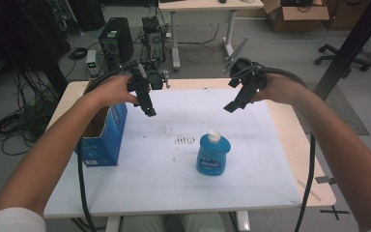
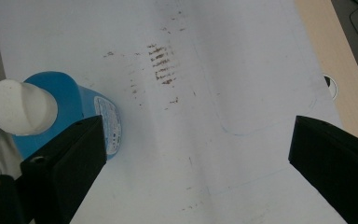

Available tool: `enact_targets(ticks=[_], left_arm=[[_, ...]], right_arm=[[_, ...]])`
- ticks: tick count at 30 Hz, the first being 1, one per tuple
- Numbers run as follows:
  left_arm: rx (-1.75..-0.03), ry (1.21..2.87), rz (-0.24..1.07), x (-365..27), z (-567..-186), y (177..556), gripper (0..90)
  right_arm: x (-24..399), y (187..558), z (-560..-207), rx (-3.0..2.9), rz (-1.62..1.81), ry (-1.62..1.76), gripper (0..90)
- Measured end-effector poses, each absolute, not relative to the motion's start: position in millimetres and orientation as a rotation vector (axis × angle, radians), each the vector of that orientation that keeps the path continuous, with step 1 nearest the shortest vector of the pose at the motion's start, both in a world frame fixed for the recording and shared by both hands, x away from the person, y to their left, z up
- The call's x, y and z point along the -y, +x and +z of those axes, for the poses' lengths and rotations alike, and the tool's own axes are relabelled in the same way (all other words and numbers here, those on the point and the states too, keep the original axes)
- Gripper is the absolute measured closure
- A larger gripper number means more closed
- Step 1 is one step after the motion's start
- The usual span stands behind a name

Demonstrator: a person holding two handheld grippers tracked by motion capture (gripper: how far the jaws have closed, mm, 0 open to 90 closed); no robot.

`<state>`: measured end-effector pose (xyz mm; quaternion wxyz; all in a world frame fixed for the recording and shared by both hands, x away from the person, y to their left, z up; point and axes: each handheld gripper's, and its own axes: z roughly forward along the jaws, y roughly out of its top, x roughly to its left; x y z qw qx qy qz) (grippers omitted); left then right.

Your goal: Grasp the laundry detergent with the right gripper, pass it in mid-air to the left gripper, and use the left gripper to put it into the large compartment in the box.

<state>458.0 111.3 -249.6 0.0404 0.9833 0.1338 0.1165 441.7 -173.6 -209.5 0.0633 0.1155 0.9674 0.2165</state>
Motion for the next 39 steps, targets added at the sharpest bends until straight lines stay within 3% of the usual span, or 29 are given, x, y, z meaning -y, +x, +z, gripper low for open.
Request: enact_targets(ticks=[23,39], left_arm=[[-0.401,3.002,0.376,-111,-243,451,5.6],[-0.384,2.993,0.373,-108,-243,449,5.5]], right_arm=[[192,417,-190,-2.902,0.673,0.379,3.5],[206,393,-198,-2.921,0.708,0.398,3.5]])
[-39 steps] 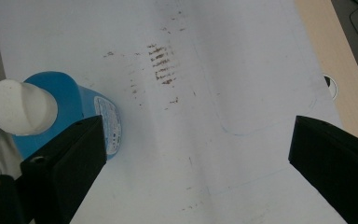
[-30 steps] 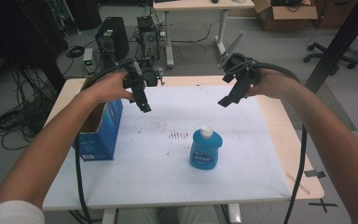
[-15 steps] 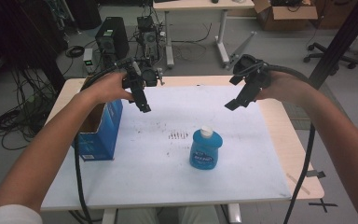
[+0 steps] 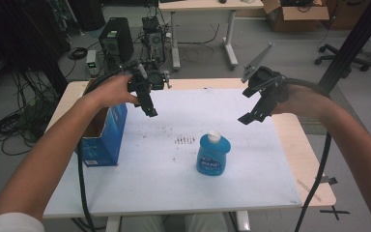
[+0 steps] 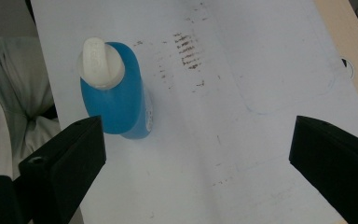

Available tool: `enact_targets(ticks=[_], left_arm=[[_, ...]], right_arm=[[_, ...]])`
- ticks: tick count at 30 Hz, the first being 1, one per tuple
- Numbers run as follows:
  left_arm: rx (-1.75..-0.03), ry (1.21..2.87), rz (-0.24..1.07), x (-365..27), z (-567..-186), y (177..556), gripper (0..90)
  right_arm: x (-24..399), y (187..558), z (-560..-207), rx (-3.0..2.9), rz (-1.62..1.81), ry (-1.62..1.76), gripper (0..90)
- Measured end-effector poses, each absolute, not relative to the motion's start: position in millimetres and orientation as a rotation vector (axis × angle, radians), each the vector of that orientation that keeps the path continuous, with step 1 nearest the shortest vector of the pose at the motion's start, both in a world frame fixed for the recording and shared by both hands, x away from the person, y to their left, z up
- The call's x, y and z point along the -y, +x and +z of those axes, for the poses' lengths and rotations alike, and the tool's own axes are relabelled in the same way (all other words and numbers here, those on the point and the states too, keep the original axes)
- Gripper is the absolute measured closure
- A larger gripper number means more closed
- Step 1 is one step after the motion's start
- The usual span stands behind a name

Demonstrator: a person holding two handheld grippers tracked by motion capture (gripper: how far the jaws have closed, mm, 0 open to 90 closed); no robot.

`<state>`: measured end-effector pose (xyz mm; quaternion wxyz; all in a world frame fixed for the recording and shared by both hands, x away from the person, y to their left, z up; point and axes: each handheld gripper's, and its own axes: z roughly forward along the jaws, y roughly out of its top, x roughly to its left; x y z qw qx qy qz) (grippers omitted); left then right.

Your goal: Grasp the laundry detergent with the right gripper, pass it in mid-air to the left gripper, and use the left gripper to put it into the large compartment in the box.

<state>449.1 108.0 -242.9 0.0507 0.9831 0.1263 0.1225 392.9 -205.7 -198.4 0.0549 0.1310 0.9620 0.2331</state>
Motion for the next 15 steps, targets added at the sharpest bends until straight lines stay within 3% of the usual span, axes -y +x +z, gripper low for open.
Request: enact_targets(ticks=[15], left_arm=[[-0.383,2.982,0.383,-108,-240,447,5.4]], right_arm=[[214,375,-216,-2.92,0.75,0.395,3.5]])
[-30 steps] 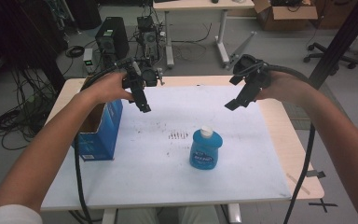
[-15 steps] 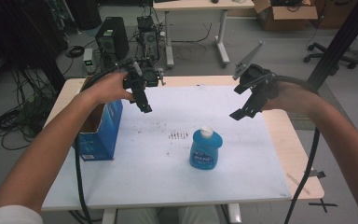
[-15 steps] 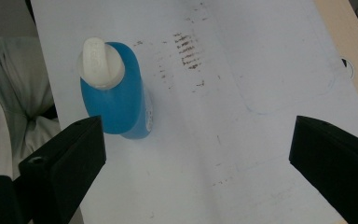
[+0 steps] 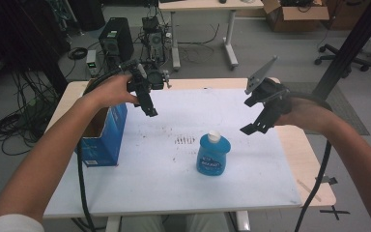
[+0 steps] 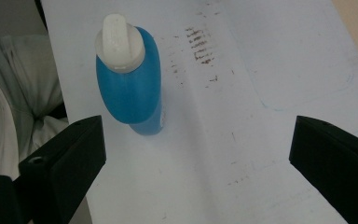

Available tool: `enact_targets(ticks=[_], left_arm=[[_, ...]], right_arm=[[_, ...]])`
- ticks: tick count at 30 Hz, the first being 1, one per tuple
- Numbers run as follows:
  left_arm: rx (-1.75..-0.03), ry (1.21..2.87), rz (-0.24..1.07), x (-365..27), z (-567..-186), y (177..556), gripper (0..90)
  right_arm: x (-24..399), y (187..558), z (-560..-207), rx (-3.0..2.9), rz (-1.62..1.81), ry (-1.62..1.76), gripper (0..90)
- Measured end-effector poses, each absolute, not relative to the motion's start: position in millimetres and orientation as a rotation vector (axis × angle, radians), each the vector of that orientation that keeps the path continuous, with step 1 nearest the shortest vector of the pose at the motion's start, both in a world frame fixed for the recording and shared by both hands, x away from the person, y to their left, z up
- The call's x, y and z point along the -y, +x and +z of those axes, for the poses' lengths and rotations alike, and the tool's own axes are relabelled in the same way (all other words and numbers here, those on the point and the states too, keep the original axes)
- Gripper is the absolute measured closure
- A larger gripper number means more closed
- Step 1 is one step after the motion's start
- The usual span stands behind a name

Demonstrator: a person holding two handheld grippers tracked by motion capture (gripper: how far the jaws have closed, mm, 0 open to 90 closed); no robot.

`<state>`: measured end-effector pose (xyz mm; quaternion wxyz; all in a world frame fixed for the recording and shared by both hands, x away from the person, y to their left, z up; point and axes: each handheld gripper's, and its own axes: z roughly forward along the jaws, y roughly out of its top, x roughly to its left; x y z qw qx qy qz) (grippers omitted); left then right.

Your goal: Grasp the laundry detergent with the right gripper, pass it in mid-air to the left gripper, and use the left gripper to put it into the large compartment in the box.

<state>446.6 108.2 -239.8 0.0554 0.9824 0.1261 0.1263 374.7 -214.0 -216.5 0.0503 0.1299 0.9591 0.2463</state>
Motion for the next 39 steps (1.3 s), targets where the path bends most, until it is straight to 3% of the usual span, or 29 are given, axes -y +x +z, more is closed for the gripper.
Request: enact_targets(ticks=[39], left_arm=[[-0.381,2.981,0.396,-108,-240,446,5.6]], right_arm=[[220,354,-283,-2.901,0.943,0.407,3.3]])
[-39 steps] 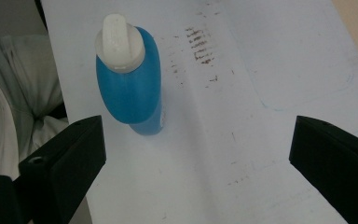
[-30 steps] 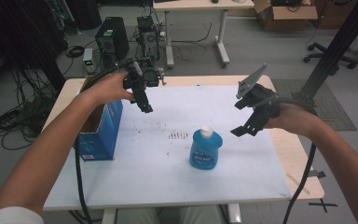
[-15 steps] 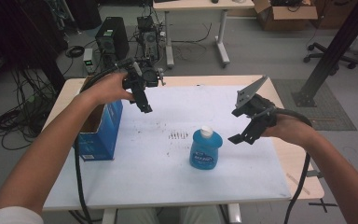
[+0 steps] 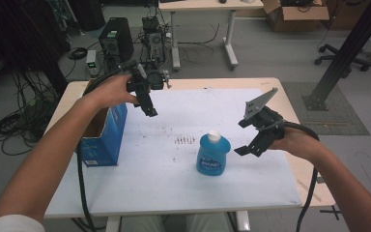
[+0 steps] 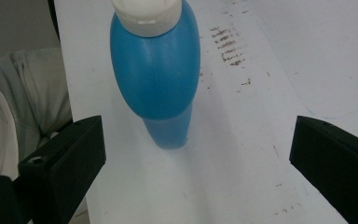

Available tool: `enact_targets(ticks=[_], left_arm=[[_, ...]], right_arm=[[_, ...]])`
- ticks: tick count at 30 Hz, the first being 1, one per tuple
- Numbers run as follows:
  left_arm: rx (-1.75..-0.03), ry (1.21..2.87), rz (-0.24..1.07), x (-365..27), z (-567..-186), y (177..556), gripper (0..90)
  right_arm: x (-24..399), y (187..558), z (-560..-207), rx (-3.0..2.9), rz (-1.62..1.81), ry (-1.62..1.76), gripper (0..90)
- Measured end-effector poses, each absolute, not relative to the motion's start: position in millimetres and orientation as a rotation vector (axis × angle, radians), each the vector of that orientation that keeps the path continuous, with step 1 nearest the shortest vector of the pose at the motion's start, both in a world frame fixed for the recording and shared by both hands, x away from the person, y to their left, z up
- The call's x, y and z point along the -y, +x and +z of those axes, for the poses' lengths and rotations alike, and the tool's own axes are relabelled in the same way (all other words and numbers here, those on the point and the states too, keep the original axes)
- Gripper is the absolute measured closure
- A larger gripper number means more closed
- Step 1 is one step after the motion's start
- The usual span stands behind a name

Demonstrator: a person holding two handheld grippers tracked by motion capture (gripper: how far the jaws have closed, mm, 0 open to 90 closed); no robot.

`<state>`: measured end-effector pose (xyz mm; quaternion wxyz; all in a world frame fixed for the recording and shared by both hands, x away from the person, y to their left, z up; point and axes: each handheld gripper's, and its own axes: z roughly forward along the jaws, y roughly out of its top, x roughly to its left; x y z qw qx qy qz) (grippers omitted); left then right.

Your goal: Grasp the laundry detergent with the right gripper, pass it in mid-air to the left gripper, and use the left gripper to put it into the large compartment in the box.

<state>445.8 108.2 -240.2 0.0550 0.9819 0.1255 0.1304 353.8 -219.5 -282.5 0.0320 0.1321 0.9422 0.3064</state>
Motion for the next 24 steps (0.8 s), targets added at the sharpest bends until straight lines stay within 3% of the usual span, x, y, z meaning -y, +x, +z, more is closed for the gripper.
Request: enact_targets(ticks=[24], left_arm=[[-0.367,2.992,0.393,-103,-242,445,5.7]], right_arm=[[222,334,-314,-2.841,1.077,0.426,3.1]])
